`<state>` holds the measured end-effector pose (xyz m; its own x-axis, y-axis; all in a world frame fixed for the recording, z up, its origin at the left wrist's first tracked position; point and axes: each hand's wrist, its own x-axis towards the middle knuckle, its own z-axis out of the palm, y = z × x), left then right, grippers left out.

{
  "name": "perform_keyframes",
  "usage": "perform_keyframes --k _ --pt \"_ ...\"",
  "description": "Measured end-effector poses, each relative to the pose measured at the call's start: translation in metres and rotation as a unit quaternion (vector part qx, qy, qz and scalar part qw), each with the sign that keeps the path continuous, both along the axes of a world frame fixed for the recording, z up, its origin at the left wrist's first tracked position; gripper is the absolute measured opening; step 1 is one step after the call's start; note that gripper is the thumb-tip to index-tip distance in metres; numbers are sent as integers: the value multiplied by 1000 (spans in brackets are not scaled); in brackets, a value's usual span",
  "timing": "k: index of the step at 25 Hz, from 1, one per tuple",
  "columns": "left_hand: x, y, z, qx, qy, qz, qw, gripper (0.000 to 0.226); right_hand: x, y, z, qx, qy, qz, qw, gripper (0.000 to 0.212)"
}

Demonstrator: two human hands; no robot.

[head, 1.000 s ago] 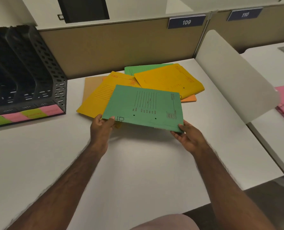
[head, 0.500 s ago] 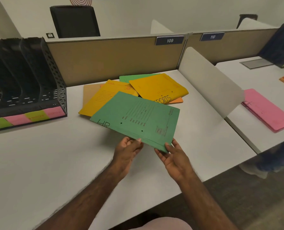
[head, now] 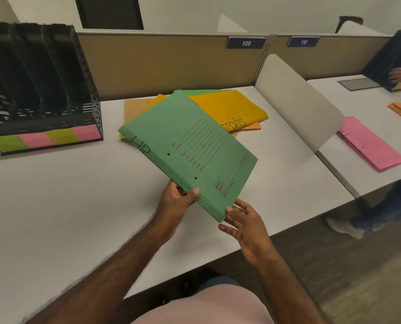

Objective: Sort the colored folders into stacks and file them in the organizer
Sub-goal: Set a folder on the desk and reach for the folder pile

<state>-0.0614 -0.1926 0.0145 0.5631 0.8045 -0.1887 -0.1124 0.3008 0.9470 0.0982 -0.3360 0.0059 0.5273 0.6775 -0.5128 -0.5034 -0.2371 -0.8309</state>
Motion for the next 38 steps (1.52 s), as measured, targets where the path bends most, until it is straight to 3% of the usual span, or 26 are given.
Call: perform_keyframes --k 7,12,17,21,24,29,38 --pt "-48 14 29 110 82 -15 990 40 22 14 5 -55 -227 -4 972 88" --pt "-85 8 41 124 97 45 987 35 29 50 24 -4 -302 85 949 86" --pt "-112 -15 45 125 104 158 974 30 5 91 31 39 -258 198 945 78" --pt "-137 -29 44 114 135 230 957 36 -29 113 19 71 -227 240 941 61" --pt "-167 -36 39 116 148 275 943 45 -63 119 8 80 -207 275 935 63" --pt "-226 -38 34 93 142 300 939 43 -130 129 -1 73 -208 319 922 65" --pt "-408 19 -10 92 265 319 905 39 -300 163 -13 48 -192 324 925 66"
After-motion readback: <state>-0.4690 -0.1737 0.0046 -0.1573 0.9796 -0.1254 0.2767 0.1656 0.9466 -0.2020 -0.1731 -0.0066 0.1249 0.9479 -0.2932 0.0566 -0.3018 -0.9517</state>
